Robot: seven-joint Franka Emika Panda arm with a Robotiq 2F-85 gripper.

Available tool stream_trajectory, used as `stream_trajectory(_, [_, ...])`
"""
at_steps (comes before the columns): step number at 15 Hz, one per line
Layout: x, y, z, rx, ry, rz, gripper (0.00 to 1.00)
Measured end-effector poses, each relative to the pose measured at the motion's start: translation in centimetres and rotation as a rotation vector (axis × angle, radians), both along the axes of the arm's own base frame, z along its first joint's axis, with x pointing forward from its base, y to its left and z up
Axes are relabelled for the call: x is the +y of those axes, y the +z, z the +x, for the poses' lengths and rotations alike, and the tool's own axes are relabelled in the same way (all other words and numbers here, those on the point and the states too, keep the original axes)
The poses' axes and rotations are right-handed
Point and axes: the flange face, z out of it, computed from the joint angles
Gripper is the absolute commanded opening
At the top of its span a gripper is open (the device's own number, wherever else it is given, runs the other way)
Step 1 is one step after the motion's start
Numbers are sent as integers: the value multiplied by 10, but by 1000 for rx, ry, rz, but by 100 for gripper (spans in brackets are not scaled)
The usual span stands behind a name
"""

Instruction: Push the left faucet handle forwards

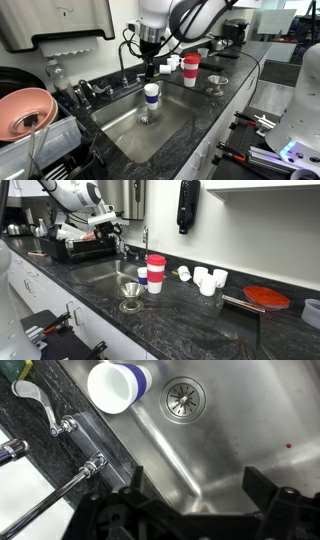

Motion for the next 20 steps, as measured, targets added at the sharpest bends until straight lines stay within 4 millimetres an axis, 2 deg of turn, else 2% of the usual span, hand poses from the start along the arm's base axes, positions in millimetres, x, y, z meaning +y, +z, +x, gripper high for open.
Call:
stream_trajectory(4, [22,-6,14,-23,80,-44,100])
stream_trajectory(8, [53,-18,47,-50,178,-82,100])
stream_trajectory(11, [67,-28,77,-64,237,-101,100])
stream_trajectory(16, [77,-41,117,-71,264,-87,100])
stream_trajectory(20, [78,-42,120,-73,264,-83,100])
